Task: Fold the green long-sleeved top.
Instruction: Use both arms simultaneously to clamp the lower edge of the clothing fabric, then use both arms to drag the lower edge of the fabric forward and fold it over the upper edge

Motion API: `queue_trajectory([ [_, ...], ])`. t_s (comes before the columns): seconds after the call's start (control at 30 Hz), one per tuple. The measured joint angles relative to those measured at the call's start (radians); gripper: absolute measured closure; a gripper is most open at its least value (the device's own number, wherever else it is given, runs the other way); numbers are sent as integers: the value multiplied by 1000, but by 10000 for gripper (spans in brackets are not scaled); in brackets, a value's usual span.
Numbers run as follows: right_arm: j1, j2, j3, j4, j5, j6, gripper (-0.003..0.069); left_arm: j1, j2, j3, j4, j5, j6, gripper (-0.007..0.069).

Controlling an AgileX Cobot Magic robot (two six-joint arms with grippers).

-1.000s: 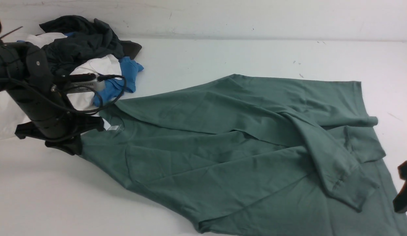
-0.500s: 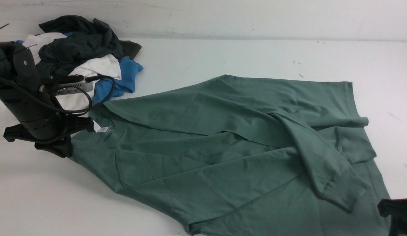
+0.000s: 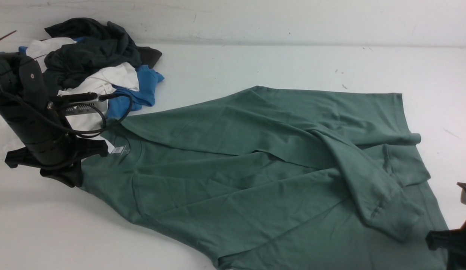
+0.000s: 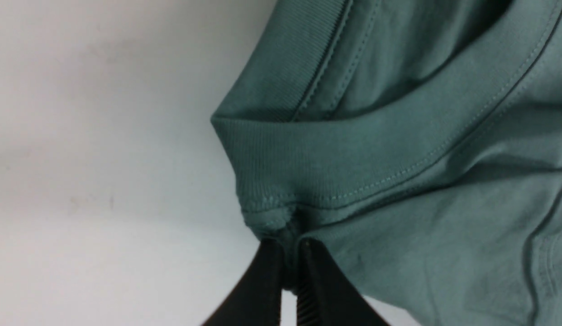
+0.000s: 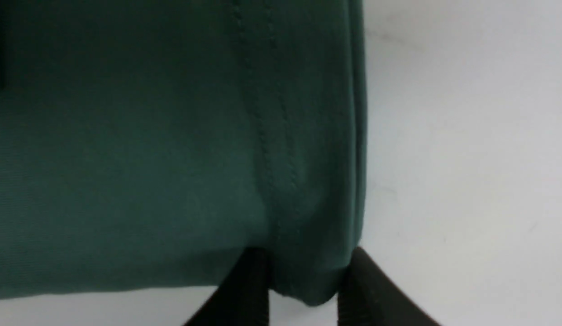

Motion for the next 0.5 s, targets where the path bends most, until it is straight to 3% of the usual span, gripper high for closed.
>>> queue_trajectory([
  [0.07,0,-22,0,0,-7,-11,593,0,0,0,7,35,0,606],
  [0.13,0,-85,0,-7,6,-13,631,0,-3,0,16,77,0,606],
  [0.27,0,-210,9,-34,71,0,633,0,-29,7,20,142,0,606],
  [0.5,0,-562,118,-156,183,137,633,0,-179,157,10,197,0,606],
])
